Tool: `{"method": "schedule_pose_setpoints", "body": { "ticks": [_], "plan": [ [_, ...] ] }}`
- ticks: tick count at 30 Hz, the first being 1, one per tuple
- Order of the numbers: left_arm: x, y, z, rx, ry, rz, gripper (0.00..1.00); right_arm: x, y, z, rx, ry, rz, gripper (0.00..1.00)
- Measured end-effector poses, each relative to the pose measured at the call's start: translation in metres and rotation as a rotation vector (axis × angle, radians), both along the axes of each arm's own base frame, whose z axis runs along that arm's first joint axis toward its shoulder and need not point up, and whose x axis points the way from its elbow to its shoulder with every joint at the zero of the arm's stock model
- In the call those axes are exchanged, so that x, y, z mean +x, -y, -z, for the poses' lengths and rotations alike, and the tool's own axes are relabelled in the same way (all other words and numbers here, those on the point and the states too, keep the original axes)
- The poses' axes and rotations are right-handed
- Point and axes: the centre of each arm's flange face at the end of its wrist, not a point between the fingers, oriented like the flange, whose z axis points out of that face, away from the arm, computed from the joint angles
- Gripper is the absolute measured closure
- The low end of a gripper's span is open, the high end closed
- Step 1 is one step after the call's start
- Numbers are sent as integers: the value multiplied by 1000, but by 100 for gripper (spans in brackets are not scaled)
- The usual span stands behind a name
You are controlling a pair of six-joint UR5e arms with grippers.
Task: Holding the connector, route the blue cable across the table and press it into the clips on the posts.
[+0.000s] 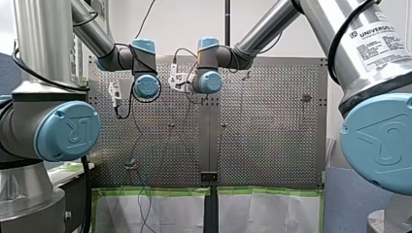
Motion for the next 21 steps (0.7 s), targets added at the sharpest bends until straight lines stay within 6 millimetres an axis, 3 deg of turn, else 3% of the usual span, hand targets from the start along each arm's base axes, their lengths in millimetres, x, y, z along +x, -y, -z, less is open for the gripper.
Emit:
{"method": "schedule_pose_setpoints", "body": {
  "ticks": [8, 21],
  "plan": [
    [15, -11, -17, 7, -10, -38, 100, 13, 13, -1, 25, -21, -18, 100],
    [44, -39, -34, 20, 9, -43, 100, 32, 33, -46, 11, 43, -44, 100]
  ]
}}
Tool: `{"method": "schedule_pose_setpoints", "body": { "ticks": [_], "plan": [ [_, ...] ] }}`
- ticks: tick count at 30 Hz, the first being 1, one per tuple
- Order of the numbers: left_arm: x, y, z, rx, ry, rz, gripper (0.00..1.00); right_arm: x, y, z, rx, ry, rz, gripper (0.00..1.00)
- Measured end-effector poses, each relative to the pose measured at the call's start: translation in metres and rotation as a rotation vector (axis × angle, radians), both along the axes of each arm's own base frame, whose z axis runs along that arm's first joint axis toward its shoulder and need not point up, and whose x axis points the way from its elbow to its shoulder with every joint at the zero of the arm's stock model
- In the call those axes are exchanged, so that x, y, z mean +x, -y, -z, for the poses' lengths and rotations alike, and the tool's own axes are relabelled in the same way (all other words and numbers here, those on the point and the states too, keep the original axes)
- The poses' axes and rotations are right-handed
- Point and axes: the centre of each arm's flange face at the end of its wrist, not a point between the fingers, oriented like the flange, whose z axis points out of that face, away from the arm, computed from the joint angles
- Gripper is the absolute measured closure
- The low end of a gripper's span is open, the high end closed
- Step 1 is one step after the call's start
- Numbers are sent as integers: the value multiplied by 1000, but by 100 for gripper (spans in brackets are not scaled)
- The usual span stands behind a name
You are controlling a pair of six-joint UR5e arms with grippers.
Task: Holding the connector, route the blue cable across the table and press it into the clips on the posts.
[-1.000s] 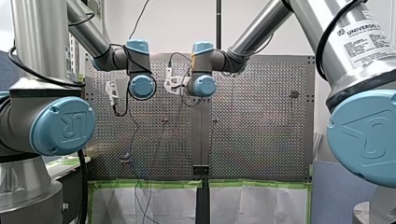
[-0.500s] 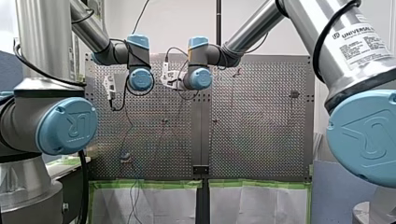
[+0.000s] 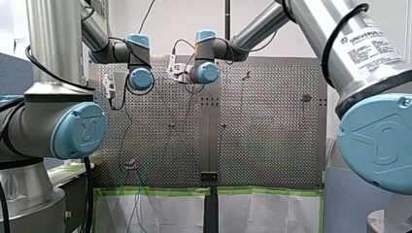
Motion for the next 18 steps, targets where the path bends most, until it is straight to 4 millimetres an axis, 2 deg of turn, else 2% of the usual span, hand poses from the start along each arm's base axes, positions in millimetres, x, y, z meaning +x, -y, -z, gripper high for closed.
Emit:
{"method": "schedule_pose_setpoints", "body": {
  "ticks": [12, 18],
  "plan": [
    [21, -5, -27, -9, 47, 12, 100, 16, 10, -16, -8, 39, -19, 100],
    [34, -9, -36, -10, 61, 0, 100, 25, 18, -10, 4, 41, -23, 100]
  ]
}}
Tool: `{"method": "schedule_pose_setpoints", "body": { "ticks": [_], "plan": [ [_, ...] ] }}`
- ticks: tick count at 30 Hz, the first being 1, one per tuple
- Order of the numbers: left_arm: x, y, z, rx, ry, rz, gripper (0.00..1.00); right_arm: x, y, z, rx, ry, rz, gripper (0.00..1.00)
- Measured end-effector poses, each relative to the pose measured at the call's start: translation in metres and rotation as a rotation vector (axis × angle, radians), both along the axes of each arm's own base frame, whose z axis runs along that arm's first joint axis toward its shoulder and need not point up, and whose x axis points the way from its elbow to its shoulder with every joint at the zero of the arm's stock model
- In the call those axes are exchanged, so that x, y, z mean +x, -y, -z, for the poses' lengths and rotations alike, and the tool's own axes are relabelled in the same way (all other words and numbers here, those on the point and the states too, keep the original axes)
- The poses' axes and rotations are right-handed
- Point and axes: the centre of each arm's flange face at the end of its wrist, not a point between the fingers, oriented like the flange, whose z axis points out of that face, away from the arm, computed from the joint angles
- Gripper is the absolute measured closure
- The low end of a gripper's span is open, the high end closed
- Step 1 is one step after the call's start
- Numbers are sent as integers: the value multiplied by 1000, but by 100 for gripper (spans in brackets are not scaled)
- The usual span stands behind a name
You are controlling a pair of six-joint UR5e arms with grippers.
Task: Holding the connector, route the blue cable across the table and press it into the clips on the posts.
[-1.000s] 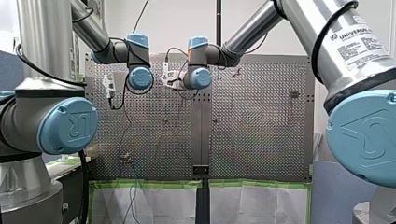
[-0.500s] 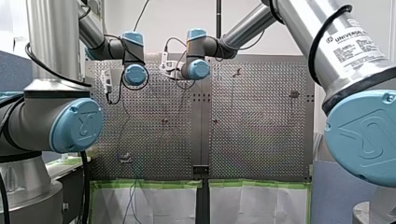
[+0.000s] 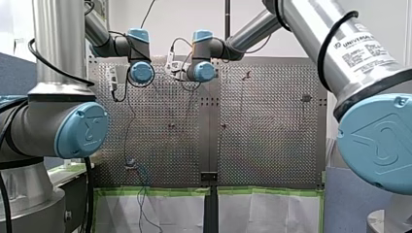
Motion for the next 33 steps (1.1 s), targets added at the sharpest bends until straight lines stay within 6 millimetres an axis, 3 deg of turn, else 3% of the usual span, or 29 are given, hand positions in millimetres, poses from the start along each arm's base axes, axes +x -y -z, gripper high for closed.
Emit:
{"method": "schedule_pose_setpoints", "body": {
  "ticks": [14, 25, 33],
  "plan": [
    [17, -7, 5, -4, -3, 5, 100, 8, 13, -7, 2, 23, 1, 100],
    [34, -18, -1, -14, 21, 16, 100, 15, 20, 1, 8, 18, -10, 100],
    [42, -29, -4, -19, 36, 10, 100, 22, 16, -17, -9, 37, -28, 100]
  ]
}}
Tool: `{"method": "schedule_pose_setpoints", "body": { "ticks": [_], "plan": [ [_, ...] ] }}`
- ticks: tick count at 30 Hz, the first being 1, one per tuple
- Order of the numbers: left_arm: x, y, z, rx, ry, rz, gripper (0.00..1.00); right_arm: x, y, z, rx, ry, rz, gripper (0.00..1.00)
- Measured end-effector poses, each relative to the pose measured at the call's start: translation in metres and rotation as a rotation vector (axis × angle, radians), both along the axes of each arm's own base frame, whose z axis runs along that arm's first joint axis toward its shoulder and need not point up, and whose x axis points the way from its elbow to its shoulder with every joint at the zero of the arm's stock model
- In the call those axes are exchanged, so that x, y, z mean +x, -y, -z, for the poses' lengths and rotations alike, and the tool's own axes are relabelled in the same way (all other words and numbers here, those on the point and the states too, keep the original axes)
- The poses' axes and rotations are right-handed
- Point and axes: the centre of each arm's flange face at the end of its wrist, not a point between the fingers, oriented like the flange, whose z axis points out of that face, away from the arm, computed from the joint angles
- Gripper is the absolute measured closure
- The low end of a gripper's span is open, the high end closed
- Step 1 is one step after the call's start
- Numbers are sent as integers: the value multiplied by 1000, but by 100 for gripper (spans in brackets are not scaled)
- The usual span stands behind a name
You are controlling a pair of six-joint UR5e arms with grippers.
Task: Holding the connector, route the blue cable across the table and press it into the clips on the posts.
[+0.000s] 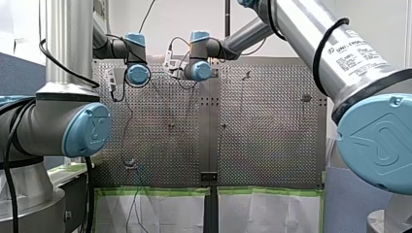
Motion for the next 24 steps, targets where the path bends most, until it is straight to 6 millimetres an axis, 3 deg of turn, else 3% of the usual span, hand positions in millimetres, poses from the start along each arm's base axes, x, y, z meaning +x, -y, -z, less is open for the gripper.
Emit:
{"method": "schedule_pose_setpoints", "body": {
  "ticks": [6, 12, 19, 24],
  "plan": [
    [10, -8, -3, -3, 10, 4, 100, 3, 1, -10, -11, 14, -4, 100],
    [27, -16, 1, -11, 15, 7, 100, 5, 3, -3, -5, 7, -3, 100],
    [47, -44, 8, -18, 21, 1, 100, 5, 9, -1, -3, 6, 7, 100],
    [58, -48, 13, -42, 51, 40, 100, 3, 13, -3, -5, 9, 13, 100]
  ]
}}
